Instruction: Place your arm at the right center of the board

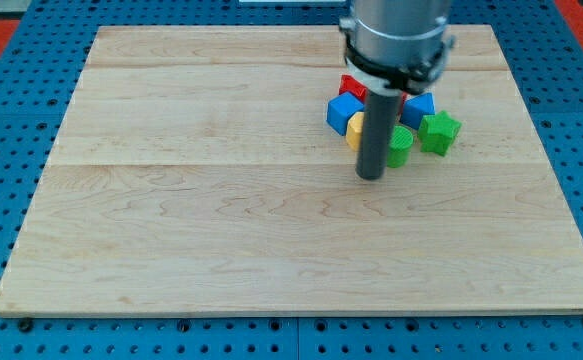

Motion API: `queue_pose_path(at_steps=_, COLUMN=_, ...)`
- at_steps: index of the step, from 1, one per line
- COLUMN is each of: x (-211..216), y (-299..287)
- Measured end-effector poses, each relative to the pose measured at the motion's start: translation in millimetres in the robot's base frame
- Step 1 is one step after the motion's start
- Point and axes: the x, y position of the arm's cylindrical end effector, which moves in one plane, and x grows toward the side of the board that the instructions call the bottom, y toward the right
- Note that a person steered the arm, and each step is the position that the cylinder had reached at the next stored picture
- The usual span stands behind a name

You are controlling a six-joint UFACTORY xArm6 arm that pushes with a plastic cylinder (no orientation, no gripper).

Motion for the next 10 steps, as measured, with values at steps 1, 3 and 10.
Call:
queue_pose_path(at_steps=1, x=-2.6, y=24.0)
queue_pose_path(at_steps=3, x=-11.6, y=50.2)
queue_pose_path(at_steps=10, x=-35.8, y=130.2)
